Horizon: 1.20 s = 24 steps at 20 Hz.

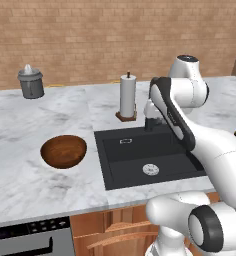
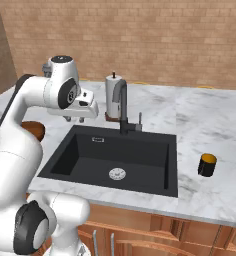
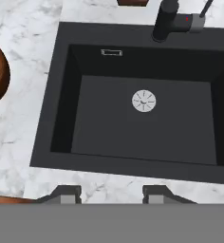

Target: Pick the mug and place it in the sink. Pick the bowl and place it in the open cabinet and then close the cabinet.

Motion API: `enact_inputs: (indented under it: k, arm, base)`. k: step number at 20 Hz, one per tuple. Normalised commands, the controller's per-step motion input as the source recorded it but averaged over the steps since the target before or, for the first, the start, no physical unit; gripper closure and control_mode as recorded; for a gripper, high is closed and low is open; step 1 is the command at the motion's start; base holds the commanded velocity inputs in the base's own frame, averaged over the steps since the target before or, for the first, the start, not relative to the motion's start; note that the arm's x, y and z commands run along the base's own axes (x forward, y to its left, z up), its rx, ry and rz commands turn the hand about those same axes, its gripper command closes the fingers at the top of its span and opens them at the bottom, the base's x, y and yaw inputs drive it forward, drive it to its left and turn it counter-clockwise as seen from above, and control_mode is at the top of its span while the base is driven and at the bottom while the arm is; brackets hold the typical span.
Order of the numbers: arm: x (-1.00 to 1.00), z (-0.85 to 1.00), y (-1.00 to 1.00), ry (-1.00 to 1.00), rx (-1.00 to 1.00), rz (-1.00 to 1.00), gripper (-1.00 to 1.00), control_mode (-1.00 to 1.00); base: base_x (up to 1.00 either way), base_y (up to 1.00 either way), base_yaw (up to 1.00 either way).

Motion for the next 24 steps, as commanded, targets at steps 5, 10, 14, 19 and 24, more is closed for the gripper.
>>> enact_inputs:
  k: [5, 10, 14, 19, 24]
  arm:
    - [-0.26, 0.00, -0.14, -0.02, 0.00, -0.03, -1.00, -1.00]
    - [-0.60, 0.00, -0.42, 0.00, 0.00, -0.13, -1.00, -1.00]
    - [-0.60, -0.12, -0.96, 0.00, 0.00, -0.39, -1.00, -1.00]
    - [-0.17, -0.10, -1.00, 0.03, 0.00, -0.46, -1.00, -1.00]
    - [0.07, -0.12, -1.00, 0.15, 0.00, -0.50, -1.00, -1.00]
  base:
    - [0.00, 0.00, 0.00]
    - [0.00, 0.00, 0.00]
    - [0.00, 0.00, 0.00]
    - [0.00, 0.00, 0.00]
    - [0.00, 0.00, 0.00]
